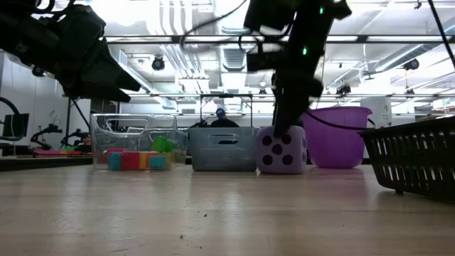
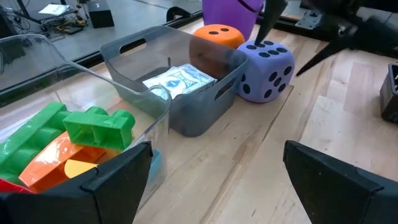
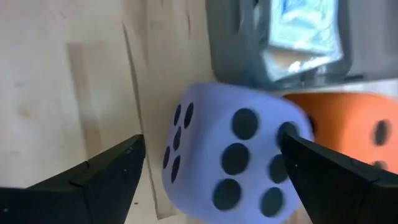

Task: Pick & Place Toys
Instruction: Put the violet dice into the black bin

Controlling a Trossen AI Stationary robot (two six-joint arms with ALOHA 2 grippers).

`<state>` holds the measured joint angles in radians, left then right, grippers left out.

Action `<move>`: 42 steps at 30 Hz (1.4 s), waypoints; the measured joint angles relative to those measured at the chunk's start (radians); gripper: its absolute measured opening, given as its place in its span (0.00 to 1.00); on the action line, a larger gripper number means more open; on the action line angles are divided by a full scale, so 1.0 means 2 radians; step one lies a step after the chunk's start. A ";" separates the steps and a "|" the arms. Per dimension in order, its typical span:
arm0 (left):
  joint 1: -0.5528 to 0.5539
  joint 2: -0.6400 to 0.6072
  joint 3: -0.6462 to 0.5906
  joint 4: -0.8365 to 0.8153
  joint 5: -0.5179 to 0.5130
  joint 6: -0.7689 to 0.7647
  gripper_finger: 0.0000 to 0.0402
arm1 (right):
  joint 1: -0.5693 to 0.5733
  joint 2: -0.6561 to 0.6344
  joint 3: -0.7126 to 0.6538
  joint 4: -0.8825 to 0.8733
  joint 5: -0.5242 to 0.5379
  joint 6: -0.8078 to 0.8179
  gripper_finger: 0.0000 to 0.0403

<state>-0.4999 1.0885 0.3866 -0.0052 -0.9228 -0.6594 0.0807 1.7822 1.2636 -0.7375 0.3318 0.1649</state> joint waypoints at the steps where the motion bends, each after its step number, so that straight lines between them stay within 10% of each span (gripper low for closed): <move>1: 0.000 0.000 0.000 0.000 0.000 0.000 0.91 | 0.000 0.009 -0.001 0.000 0.005 0.005 0.91; 12: 0.000 0.000 0.000 0.000 0.000 0.000 0.91 | 0.029 0.051 -0.001 -0.016 0.092 0.063 0.84; 22: 0.000 0.000 0.000 0.000 0.000 0.000 0.91 | 0.055 0.053 -0.002 -0.058 0.094 0.090 0.23; 42: 0.000 0.000 0.000 0.000 0.000 0.000 0.91 | 0.067 -0.067 0.010 -0.117 0.043 0.082 0.10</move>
<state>-0.4999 1.0885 0.3866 -0.0048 -0.9226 -0.6594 0.2142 1.6472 1.2831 -0.9710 0.4179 0.3290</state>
